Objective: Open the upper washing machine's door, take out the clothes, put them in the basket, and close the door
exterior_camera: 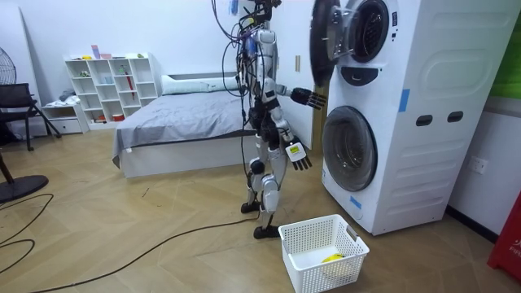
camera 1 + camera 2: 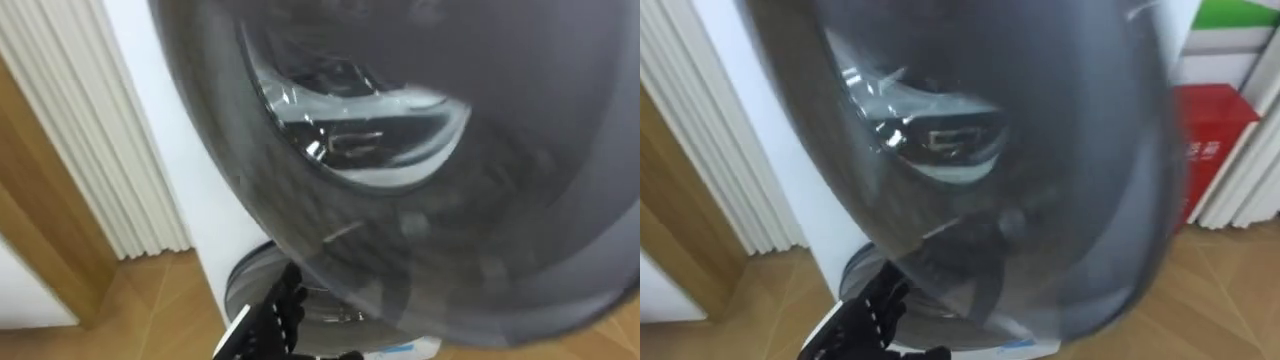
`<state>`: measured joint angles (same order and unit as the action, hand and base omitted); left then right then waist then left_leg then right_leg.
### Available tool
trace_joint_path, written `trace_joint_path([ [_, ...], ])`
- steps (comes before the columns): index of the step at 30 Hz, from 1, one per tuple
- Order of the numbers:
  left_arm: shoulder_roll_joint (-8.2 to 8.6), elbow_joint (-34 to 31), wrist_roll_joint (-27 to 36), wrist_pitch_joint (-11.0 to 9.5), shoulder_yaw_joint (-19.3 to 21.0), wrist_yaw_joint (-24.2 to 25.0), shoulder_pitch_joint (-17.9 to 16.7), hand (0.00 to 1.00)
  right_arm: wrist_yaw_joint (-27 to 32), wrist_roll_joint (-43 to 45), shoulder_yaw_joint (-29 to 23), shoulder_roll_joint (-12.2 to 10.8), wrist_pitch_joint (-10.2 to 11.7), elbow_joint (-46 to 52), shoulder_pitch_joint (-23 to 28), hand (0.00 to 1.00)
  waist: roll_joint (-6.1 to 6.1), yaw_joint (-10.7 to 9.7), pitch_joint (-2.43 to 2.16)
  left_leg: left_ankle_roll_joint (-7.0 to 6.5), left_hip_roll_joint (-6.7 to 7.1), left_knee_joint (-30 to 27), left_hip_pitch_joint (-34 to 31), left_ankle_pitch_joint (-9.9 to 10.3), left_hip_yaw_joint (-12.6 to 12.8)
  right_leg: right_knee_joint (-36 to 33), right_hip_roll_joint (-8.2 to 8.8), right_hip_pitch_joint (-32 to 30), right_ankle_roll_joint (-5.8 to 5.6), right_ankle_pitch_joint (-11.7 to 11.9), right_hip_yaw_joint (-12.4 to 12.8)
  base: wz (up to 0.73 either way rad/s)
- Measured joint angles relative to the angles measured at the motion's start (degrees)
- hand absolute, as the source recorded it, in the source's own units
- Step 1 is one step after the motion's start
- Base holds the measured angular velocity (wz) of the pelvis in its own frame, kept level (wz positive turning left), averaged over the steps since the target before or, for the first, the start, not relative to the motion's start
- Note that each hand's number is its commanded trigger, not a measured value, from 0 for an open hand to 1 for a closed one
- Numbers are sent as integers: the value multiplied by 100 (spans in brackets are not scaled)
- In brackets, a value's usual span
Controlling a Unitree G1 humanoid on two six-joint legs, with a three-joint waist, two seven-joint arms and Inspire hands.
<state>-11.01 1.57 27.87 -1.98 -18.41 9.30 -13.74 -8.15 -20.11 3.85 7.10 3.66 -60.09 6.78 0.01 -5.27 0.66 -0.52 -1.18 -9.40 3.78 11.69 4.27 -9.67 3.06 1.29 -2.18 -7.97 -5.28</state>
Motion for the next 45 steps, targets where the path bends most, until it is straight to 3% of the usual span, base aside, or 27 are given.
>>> trace_joint_path([
  [8,-41,18,-114,-1,26,15,10,0,-5,7,-1,-22,6,0,-28,0,-69,-72,23,1,-17,5,64,1,143,5,-12,-5,3,2,2,-8],
  [13,-26,696,-304,-1,16,23,247,0,-26,21,0,-21,4,3,-46,0,-116,-71,51,10,-32,44,87,6,178,10,-16,-8,4,1,-101,-2],
  [19,-33,2220,-977,-10,32,-62,311,0,-76,51,-5,-16,-8,0,-28,0,-142,-52,28,27,-42,83,102,30,200,-1,-33,-17,13,7,-82,-1],
  [22,-12,3356,-1314,-65,151,-289,318,0,-70,92,-11,-2,-1,-5,17,0,-145,16,12,52,-73,88,120,48,238,1,-67,-17,28,16,-66,-8],
  [25,25,4546,-1387,-183,532,-563,295,0,-69,32,-12,7,-1,-29,140,0,-100,174,-1,90,-141,111,203,75,312,8,-134,29,46,27,-26,-15],
  [27,37,5368,-1375,-230,993,-816,247,0,-64,63,-75,25,5,-173,137,0,-50,260,-30,114,-177,152,319,90,389,3,-157,75,63,25,-134,-16],
  [30,20,5951,-1312,-293,1676,-1101,47,0,-58,59,-135,32,-3,-423,146,0,20,398,-41,144,-219,185,420,120,461,2,-201,131,84,19,-122,-16],
  [32,20,6172,-1309,-287,1908,-1204,-29,0,-53,49,-133,70,-14,-445,167,0,53,421,-17,146,-219,192,445,127,458,8,-199,158,93,12,-126,2],
  [35,67,6282,-1346,-257,2063,-1314,-168,0,-55,51,-130,80,-14,-445,136,0,68,448,-18,147,-217,188,444,131,451,9,-197,163,105,5,-130,0],
  [40,157,6279,-1421,-176,2063,-1381,-233,0,-3,51,-125,85,-14,-447,136,0,64,464,-17,147,-216,171,440,131,447,13,-196,167,128,-12,-131,0],
  [45,184,6264,-1888,-5,2086,-1408,-132,0,-27,-282,-119,83,-59,-497,147,0,67,518,-29,147,-216,172,426,131,449,46,-199,168,128,-14,-125,0],
])
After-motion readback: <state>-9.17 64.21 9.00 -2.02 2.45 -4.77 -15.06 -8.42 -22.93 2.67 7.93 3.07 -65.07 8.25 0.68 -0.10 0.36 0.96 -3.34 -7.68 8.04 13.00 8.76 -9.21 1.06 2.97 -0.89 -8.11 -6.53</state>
